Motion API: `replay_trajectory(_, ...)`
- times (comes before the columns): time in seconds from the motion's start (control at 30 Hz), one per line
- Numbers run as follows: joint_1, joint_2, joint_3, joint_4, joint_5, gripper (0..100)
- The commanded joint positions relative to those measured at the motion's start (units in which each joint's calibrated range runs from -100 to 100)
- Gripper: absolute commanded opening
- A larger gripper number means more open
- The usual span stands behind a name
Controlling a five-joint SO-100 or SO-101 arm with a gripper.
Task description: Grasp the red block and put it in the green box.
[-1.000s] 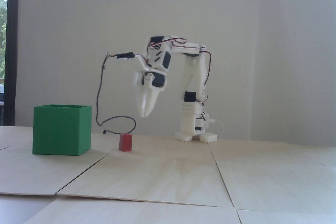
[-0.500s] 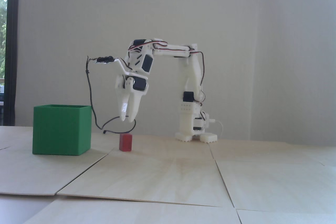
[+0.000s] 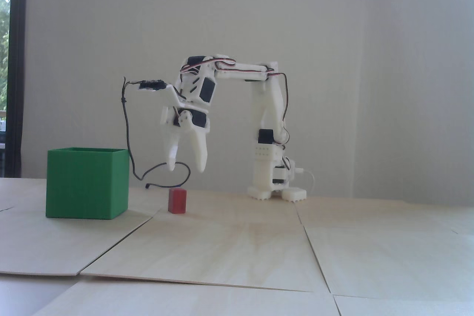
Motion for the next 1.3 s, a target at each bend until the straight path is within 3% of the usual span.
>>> replay_trajectory(0.0, 0.6, -1.0, 1.5, 3.1, 1.0, 31)
replay_trajectory(0.1, 0.5, -1.5, 1.6, 8.2, 0.8, 31)
replay_trajectory(0.83, 4.6, -0.6, 1.3, 14.7, 0.5, 31)
replay_trajectory(1.27, 2.6, -0.6, 1.7, 8.6, 0.2, 31)
